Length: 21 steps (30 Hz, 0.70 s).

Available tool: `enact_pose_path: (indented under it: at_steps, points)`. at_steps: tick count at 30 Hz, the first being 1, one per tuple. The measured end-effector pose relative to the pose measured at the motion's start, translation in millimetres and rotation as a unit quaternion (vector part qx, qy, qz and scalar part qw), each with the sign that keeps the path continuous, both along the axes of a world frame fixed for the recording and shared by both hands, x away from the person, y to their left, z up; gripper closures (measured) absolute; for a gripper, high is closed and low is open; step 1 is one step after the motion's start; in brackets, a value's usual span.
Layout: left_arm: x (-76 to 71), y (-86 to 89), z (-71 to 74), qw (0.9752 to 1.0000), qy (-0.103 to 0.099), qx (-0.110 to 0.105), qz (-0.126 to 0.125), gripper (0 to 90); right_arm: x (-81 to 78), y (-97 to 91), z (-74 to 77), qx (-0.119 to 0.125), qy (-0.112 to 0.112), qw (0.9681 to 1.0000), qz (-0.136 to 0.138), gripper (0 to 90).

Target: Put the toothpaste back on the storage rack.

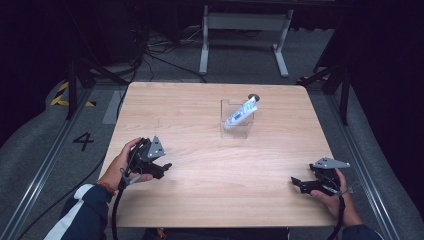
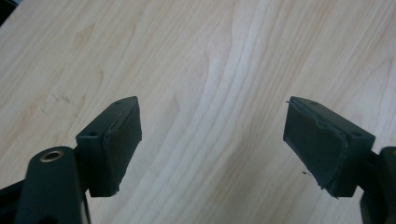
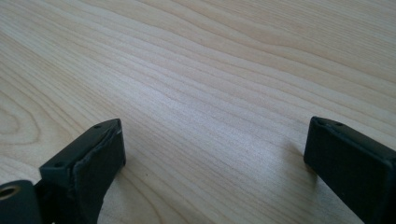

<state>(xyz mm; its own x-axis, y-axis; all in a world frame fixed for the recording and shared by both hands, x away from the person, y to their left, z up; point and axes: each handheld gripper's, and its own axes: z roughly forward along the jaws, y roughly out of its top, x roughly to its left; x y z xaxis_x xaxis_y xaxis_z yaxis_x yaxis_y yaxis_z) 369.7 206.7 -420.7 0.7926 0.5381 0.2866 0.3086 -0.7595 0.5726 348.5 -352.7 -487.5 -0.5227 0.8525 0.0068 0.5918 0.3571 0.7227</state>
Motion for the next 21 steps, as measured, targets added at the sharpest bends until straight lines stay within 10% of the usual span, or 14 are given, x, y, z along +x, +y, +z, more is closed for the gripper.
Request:
enact_pose_path:
  at_steps: [21]
  points:
    - [-34.0,65.3,-34.5,0.9951,0.037,-0.071,0.058,20.2,-0.2,0.1,0.0,0.0,0.0,1.0,-0.001,5.5]
